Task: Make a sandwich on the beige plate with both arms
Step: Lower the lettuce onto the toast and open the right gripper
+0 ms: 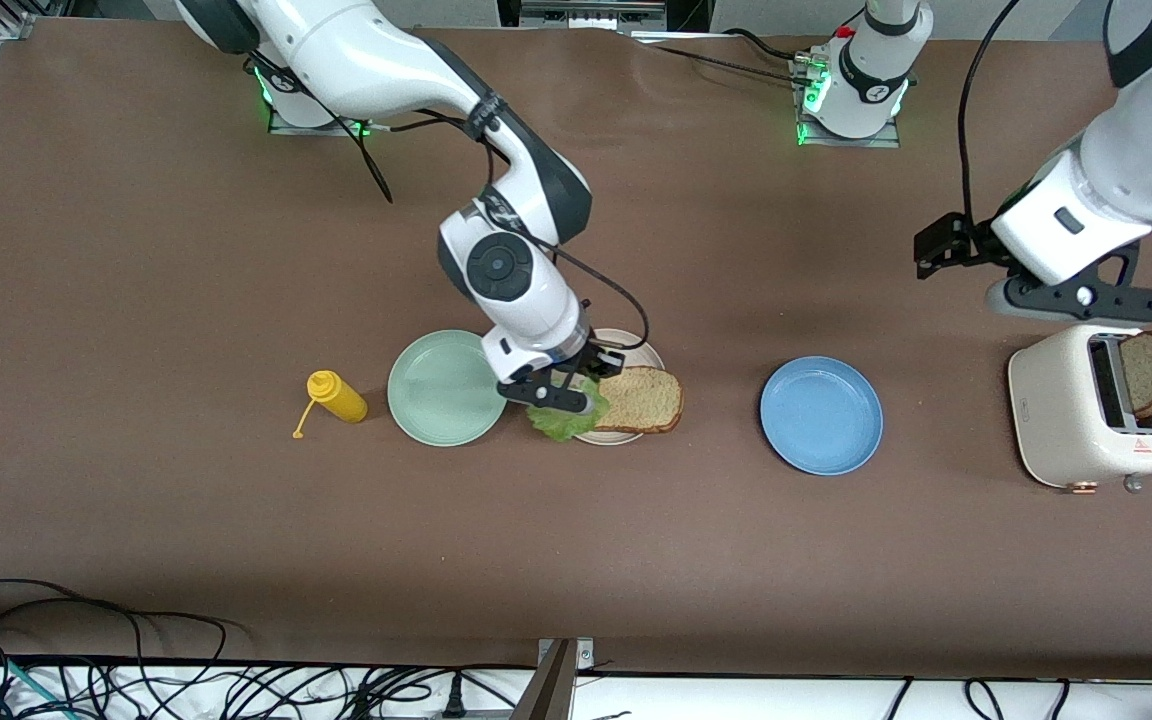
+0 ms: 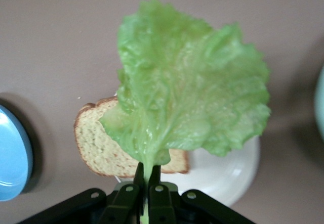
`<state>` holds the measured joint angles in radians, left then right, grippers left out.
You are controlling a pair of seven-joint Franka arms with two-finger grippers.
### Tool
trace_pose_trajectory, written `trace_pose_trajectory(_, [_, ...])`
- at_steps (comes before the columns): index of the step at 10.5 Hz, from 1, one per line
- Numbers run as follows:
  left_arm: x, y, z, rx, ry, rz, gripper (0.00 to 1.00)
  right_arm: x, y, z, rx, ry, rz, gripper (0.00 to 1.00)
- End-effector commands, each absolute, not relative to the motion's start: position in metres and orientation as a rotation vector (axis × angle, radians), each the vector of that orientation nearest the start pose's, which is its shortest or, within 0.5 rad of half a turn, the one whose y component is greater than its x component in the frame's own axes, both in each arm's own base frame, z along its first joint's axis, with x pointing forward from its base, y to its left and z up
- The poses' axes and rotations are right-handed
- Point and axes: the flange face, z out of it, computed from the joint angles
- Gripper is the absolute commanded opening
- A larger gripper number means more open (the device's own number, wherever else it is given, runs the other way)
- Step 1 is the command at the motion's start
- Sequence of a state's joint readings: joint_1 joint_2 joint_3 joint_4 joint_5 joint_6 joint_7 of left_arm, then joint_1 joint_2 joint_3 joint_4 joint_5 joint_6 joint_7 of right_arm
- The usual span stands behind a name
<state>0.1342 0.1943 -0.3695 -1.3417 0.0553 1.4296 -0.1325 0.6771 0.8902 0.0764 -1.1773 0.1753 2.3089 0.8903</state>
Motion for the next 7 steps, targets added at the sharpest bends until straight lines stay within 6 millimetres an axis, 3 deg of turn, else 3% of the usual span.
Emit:
trace_pose_trajectory(1, [0.581, -0.103, 0.614, -3.173, 0.135, 0.172, 1.00, 0.579, 0.542, 0.267, -2.748, 0.411, -0.053, 0.00])
trace_pose_trajectory(4, [0.583, -0.102, 0.612, -3.209, 0.128, 0.180, 1.00, 0.566, 0.560, 0.251, -2.695, 0.452, -0.055, 0.00])
trace_pose_trajectory(7, [0.585, -0.088, 0.612, -3.211, 0.089, 0.179, 1.00, 0.568, 0.570, 0.247, -2.666, 0.443, -0.072, 0.00])
